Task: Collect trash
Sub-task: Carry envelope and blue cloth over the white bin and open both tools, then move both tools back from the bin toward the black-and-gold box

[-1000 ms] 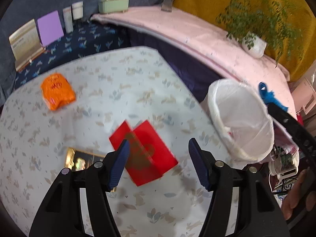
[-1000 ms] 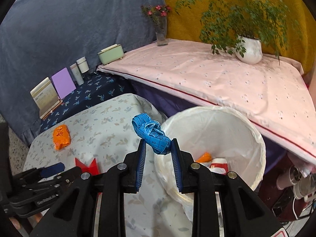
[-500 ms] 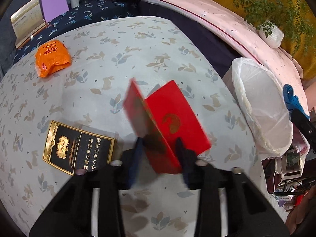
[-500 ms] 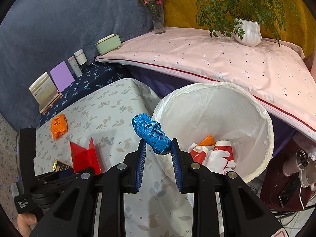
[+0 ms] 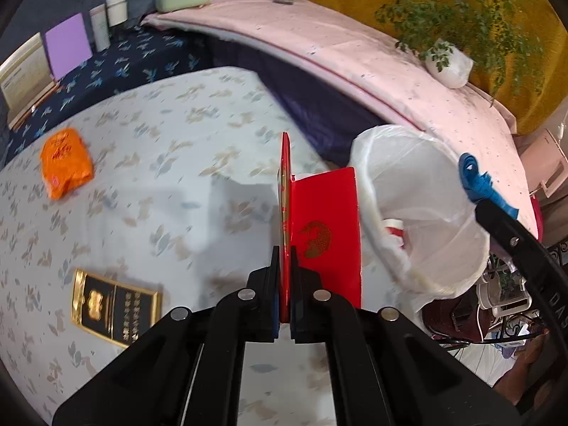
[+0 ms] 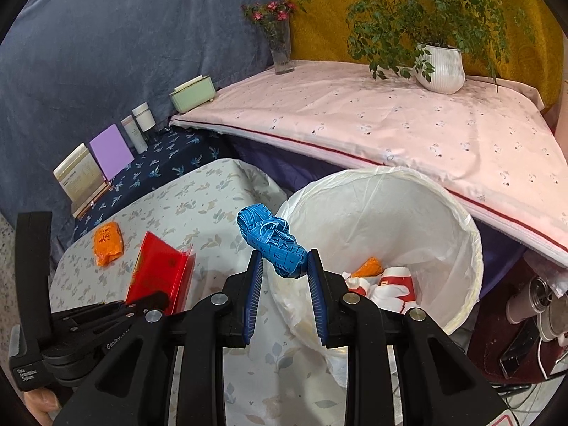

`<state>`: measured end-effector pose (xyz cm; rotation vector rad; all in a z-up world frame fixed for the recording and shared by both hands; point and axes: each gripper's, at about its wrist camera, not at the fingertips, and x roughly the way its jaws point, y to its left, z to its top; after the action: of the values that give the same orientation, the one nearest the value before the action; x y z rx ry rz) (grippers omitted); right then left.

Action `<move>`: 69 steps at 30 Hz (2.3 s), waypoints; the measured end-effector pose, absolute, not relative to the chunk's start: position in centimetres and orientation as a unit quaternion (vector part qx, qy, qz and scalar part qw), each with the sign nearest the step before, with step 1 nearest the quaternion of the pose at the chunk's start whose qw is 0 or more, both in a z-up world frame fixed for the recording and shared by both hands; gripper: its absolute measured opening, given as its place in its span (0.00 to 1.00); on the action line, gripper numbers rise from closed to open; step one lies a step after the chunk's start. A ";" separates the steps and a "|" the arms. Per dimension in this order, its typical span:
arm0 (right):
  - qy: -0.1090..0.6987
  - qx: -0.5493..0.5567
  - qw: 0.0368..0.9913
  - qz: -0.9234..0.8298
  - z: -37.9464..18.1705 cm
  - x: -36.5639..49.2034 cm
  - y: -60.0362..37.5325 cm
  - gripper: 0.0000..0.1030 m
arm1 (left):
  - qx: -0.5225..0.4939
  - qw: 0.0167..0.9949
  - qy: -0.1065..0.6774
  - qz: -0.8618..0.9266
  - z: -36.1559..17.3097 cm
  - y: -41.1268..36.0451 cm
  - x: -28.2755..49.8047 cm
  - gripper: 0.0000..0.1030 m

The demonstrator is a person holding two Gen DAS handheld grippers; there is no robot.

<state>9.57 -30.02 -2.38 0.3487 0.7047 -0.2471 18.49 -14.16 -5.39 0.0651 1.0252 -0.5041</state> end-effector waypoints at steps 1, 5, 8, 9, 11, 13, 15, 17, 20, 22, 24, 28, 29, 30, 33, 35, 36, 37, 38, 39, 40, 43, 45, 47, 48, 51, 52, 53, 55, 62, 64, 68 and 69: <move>0.340 0.170 0.917 -0.122 -2.2 9.5 -30.2 0.24 | 0.033 0.841 0.482 -0.242 -5.1 -14.7 18.5 0.03; 0.332 0.165 0.919 -0.138 -1.6 9.0 -31.4 0.24 | 0.041 0.842 0.472 -0.259 -3.9 -17.2 18.6 0.03; 0.328 0.168 0.918 -0.148 -1.5 8.5 -32.7 0.24 | 0.049 0.840 0.467 -0.272 -3.4 -19.1 18.6 0.03; 0.327 0.169 0.917 -0.152 -1.4 8.4 -33.2 0.24 | 0.052 0.839 0.466 -0.276 -3.3 -19.7 18.5 0.03; 0.326 0.171 0.916 -0.161 -1.4 8.0 -34.2 0.24 | 0.058 0.837 0.463 -0.285 -3.1 -21.0 18.4 0.03; 0.325 0.172 0.914 -0.169 -1.5 7.8 -35.1 0.24 | 0.063 0.834 0.463 -0.294 -3.0 -22.5 18.3 0.03; 0.325 0.176 0.912 -0.177 -1.5 7.5 -36.2 0.24 | 0.067 0.831 0.463 -0.301 -3.0 -23.5 18.1 0.03; 0.324 0.179 0.910 -0.184 -1.6 7.3 -37.0 0.24 | 0.075 0.829 0.461 -0.306 -3.0 -24.7 17.8 0.03; 0.325 0.185 0.908 -0.191 -1.9 7.2 -38.0 0.24 | 0.080 0.825 0.463 -0.314 -3.2 -25.9 17.5 0.03; 0.325 0.186 0.906 -0.195 -2.1 7.1 -38.4 0.24 | 0.082 0.824 0.463 -0.317 -3.3 -26.5 17.4 0.03; 0.326 0.189 0.905 -0.196 -2.2 7.1 -38.7 0.24 | 0.082 0.823 0.463 -0.318 -3.4 -26.9 17.5 0.03; 0.325 0.192 0.904 -0.198 -2.4 7.2 -39.1 0.26 | 0.074 0.823 0.466 -0.317 -3.4 -27.2 18.0 0.24; 0.327 0.193 0.904 -0.198 -2.5 7.3 -39.1 0.28 | 0.071 0.826 0.462 -0.314 -3.3 -27.1 18.0 0.37; 0.327 0.195 0.903 -0.197 -2.5 7.3 -39.2 0.32 | 0.068 0.832 0.455 -0.309 -3.1 -27.0 18.0 0.42; 0.321 0.198 0.904 -0.201 -2.3 7.1 -39.3 0.41 | 0.068 0.838 0.448 -0.304 -2.7 -26.7 18.0 0.49; 0.319 0.198 0.905 -0.201 -2.1 7.1 -39.3 0.41 | 0.070 0.839 0.447 -0.302 -2.6 -26.5 18.0 0.50; 0.318 0.198 0.905 -0.200 -2.1 7.1 -39.3 0.41 | 0.069 0.840 0.447 -0.300 -2.6 -26.3 18.0 0.50; 0.318 0.198 0.905 -0.200 -2.0 7.1 -39.3 0.41 | 0.068 0.841 0.447 -0.297 -2.6 -26.1 18.0 0.51; 0.317 0.198 0.906 -0.200 -1.9 7.1 -39.2 0.42 | 0.067 0.842 0.447 -0.295 -2.5 -25.9 18.0 0.54; 0.317 0.197 0.906 -0.199 -1.8 7.1 -39.1 0.42 | 0.065 0.843 0.446 -0.294 -2.5 -25.6 18.0 0.55; 0.317 0.196 0.907 -0.199 -1.8 7.1 -39.0 0.44 | 0.063 0.845 0.445 -0.291 -2.4 -25.4 18.0 0.55; 0.315 0.192 0.908 -0.198 -1.5 7.1 -38.5 0.46 | 0.062 0.847 0.443 -0.287 -2.2 -24.7 17.9 0.55; 0.314 0.191 0.909 -0.196 -1.4 7.1 -38.1 0.46 | 0.061 0.849 0.442 -0.283 -2.1 -24.2 17.9 0.55; 0.314 0.189 0.910 -0.194 -1.2 7.2 -37.7 0.46 | 0.058 0.850 0.442 -0.279 -2.0 -23.6 18.0 0.55; 0.314 0.188 0.910 -0.193 -1.1 7.2 -37.5 0.46 | 0.057 0.851 0.442 -0.277 -2.0 -23.4 18.0 0.56; 0.313 0.183 0.912 -0.191 -0.8 7.2 -36.8 0.49 | 0.053 0.854 0.441 -0.271 -1.9 -22.4 18.0 0.56; 0.312 0.181 0.913 -0.190 -0.7 7.2 -36.6 0.51 | 0.051 0.855 0.441 -0.269 -1.8 -22.1 18.0 0.57; 0.311 0.180 0.914 -0.189 -0.5 7.2 -36.4 0.51 | 0.049 0.856 0.440 -0.267 -1.7 -21.7 18.0 0.58; 0.310 0.177 0.915 -0.187 -0.3 7.3 -35.8 0.51 | 0.046 0.859 0.439 -0.260 -1.6 -21.0 18.0 0.62; 0.313 0.164 0.919 -0.173 0.1 7.7 -33.5 0.53 | 0.026 0.870 0.437 -0.227 -1.4 -17.4 18.1 0.69; 0.314 0.159 0.921 -0.169 0.2 7.9 -32.7 0.53 | 0.022 0.874 0.438 -0.208 -1.5 -16.2 18.1 0.71; 0.316 0.156 0.922 -0.158 0.2 8.2 -31.3 0.53 | 0.003 0.875 0.454 -0.168 -2.3 -13.5 18.4 0.72; 0.317 0.155 0.923 -0.156 0.1 8.3 -31.0 0.53 | -0.003 0.874 0.460 -0.156 -2.6 -12.8 18.6 0.72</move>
<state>8.31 -30.95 0.15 0.3189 0.6505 -0.3199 18.55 -12.79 -2.58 -0.0058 0.9611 -0.3255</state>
